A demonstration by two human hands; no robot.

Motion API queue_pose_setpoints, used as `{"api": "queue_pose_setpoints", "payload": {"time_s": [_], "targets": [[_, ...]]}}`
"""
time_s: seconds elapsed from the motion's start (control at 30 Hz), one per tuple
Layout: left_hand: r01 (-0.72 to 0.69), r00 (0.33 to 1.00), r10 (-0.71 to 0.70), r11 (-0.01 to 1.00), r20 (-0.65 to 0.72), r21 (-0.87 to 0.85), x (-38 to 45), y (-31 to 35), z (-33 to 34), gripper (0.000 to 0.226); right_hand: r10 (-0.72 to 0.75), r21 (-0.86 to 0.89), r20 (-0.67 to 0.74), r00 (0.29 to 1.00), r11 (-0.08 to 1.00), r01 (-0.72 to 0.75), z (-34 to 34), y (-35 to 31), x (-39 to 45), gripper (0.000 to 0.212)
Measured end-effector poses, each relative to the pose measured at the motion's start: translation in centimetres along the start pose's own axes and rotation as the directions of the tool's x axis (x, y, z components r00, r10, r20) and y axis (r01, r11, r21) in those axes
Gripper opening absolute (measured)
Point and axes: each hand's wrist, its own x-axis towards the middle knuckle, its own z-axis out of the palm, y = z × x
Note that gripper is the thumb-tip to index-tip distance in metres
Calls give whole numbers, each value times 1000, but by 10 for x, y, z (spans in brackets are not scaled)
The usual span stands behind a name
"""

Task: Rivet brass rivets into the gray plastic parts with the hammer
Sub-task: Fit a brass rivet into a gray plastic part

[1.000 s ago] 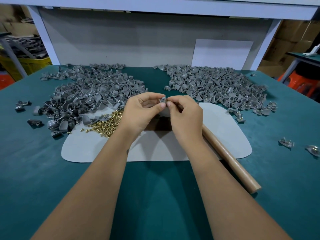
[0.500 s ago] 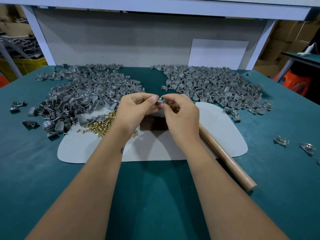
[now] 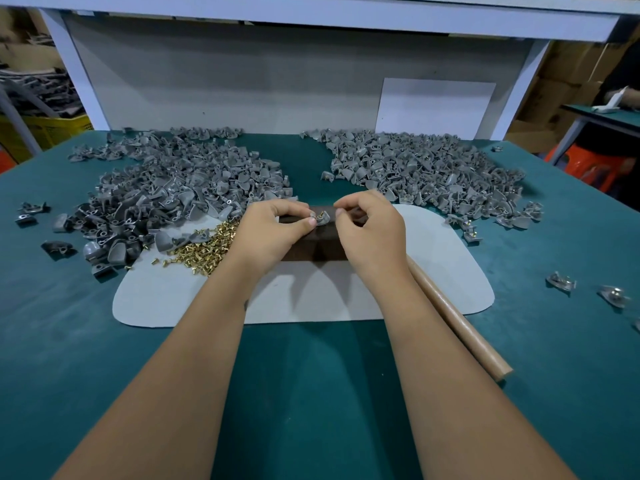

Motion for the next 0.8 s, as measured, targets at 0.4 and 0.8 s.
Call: {"api": "queue_pose_setpoints", "payload": {"time_s": [0.4, 0.8], "targets": [[-110, 994, 109, 990, 13, 83, 3, -5, 1, 15, 9, -93, 72, 997, 996, -2, -2, -3, 0, 7], [-184, 983, 181, 968, 31, 173, 3, -3, 1, 15, -28, -136, 72, 997, 990, 38, 2, -5, -1, 8]]}}
